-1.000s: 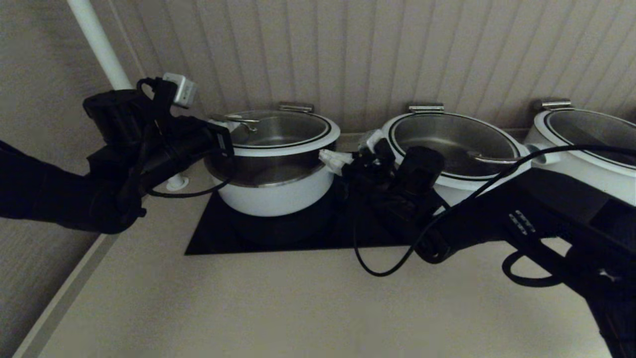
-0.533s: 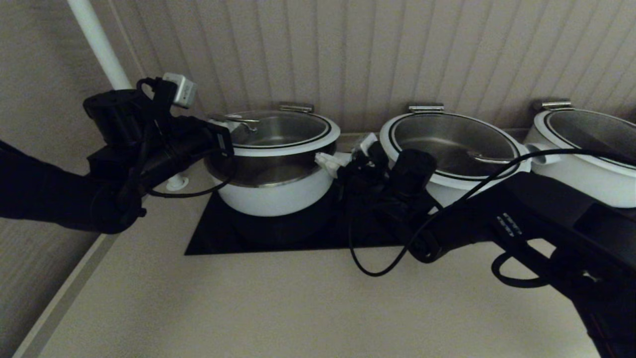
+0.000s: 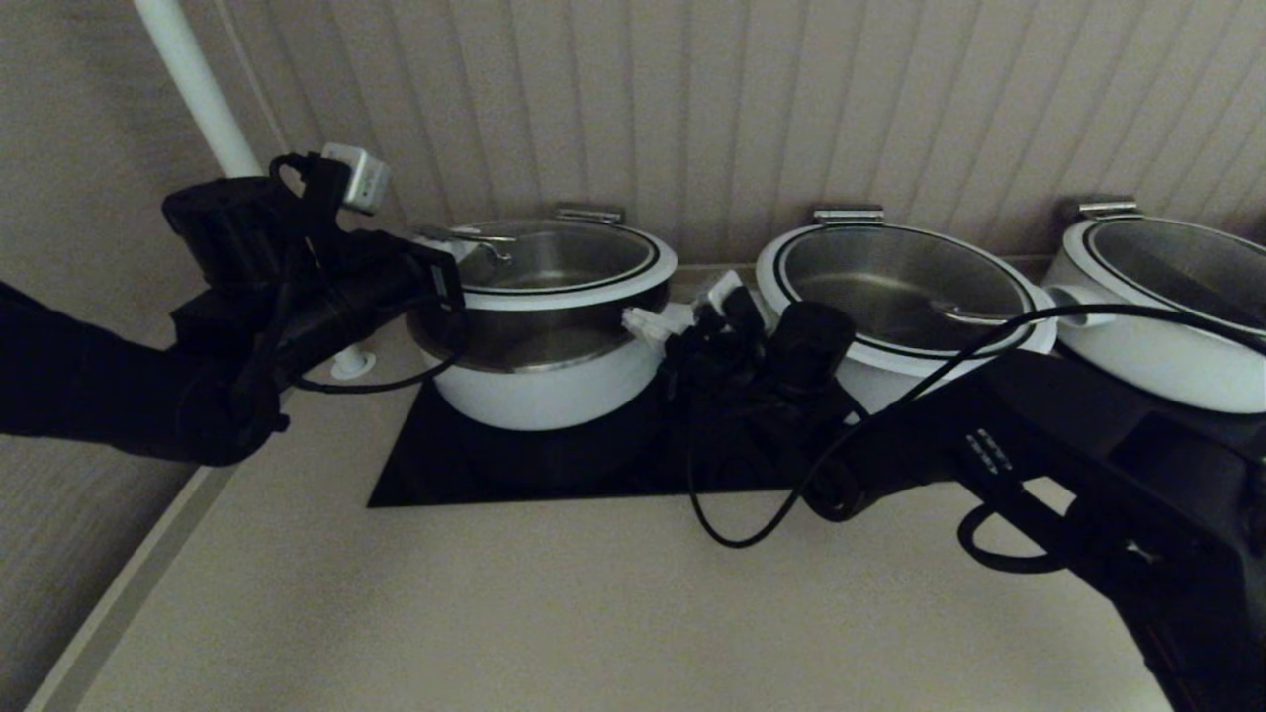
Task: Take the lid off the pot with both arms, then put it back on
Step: Hold the pot lid with the right arm
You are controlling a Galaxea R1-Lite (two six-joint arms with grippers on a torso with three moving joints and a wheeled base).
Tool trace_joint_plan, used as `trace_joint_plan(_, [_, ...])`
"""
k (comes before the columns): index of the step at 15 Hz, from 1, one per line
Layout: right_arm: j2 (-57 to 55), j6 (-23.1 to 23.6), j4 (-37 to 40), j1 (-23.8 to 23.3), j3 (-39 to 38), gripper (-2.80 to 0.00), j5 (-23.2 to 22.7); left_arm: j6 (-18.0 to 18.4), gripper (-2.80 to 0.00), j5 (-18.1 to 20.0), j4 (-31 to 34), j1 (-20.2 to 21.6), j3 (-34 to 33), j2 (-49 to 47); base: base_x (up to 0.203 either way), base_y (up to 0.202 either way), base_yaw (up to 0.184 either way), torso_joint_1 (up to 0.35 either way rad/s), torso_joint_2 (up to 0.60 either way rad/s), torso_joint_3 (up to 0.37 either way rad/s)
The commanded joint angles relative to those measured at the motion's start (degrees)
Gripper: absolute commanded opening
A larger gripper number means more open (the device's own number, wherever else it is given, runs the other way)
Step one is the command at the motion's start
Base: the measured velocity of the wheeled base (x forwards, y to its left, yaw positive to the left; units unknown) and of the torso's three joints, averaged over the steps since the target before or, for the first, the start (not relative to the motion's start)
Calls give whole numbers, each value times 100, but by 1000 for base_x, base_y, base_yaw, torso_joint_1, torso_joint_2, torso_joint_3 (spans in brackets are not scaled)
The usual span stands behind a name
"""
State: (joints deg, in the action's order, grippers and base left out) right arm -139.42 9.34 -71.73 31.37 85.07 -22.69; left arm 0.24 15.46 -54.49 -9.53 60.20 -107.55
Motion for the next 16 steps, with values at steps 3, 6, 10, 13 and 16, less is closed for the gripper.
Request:
trace_joint_plan(3, [-196,7,122,1,437,-280,-16,2,-280,10,-35,4,27,23,0,0,0,0,0,0])
trace_joint_plan(6, [-321,7,363,-2,818,-280,-16,2,-280,10,-35,4,27,14,0,0,0,0,0,0])
trace_joint_plan(10, [-348,7,454,1,1016,-280,-16,2,-280,10,-35,4,22,23,0,0,0,0,0,0])
trace_joint_plan(13, [-349,7,590,1,1271,-280,-12,2,-280,10,-44,-4,27,23,0,0,0,0,0,0])
trace_joint_plan(16, [-349,7,775,1,1543,-280,23,11,-280,1,-37,4,1,83,0,0,0,0,0,0])
